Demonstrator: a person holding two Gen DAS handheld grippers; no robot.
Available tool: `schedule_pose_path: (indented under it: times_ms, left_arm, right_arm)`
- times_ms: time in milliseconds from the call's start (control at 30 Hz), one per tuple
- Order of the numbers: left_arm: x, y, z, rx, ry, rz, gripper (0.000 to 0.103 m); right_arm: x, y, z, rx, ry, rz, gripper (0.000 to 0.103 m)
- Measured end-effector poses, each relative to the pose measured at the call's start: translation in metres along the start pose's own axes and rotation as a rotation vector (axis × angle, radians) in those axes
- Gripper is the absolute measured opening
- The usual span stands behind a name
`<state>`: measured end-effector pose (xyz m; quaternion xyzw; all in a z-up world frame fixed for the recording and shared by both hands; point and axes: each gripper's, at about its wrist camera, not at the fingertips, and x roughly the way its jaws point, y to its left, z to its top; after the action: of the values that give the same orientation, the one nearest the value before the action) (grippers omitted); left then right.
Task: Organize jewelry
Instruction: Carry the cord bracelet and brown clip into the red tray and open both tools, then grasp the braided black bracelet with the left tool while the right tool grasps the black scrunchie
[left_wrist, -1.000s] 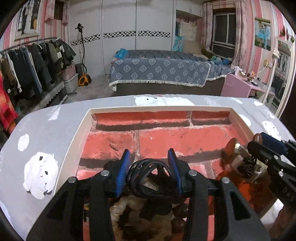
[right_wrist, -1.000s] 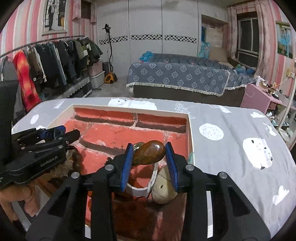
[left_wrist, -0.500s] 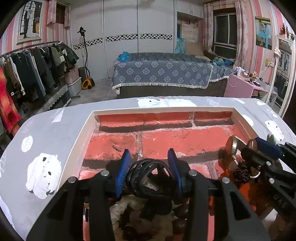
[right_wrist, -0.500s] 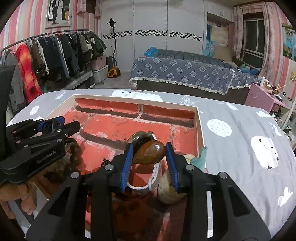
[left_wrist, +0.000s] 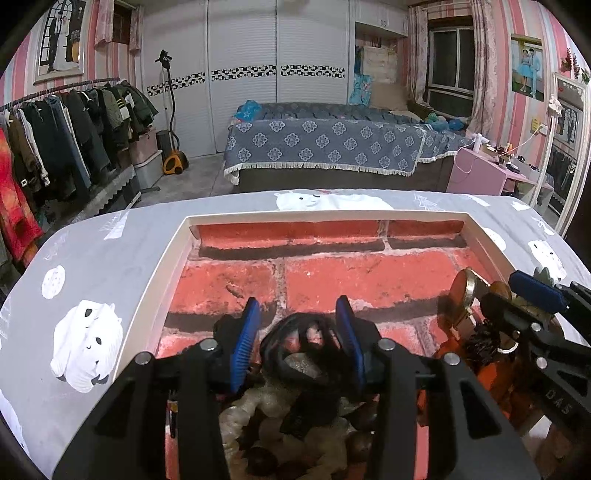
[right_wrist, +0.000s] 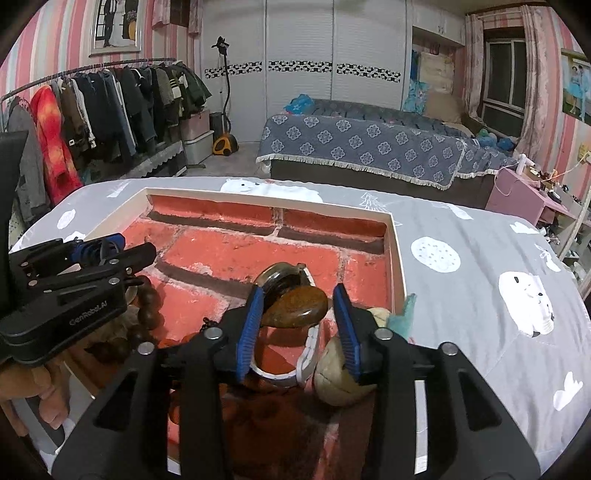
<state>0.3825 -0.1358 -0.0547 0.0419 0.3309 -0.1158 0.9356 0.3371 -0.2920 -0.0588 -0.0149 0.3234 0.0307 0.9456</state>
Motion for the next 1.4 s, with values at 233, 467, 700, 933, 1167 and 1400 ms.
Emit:
schedule_pose_path:
  times_ms: [233, 467, 700, 933, 1167, 1400]
  left_arm:
    - [-0.018, -0.001, 0.004, -0.018, -0.049, -0.051, 0.063]
    - [-0.068, 0.006, 0.031, -0.017, -0.159, -0.054, 0.065]
    - [-0.166, 0.047, 0.042, -0.033, -0.283, -0.009, 0.079]
    - [-0.232, 0.095, -0.037, -0.013, -0.278, 0.151, 0.079]
    - [-0.237, 0.111, -0.144, -0.033, -0.141, 0.225, 0.079]
    - [-0.238, 0.124, -0.164, -0.109, -0.086, 0.226, 0.079]
  right_arm:
    - [-0.012, -0.010, 0.002, 0.050, -0.043, 0.032, 0.073]
    - [-0.058, -0.011, 0.026, 0.069, -0.145, 0.041, 0.083]
    - [-0.130, -0.012, 0.034, 0.178, -0.201, 0.110, 0.087]
    - [-0.192, -0.005, -0.033, 0.128, -0.187, 0.069, 0.088]
    - [-0.224, 0.025, -0.113, 0.058, -0.123, 0.077, 0.089]
    - [-0.239, 0.040, -0.152, 0.051, -0.074, 0.068, 0.089]
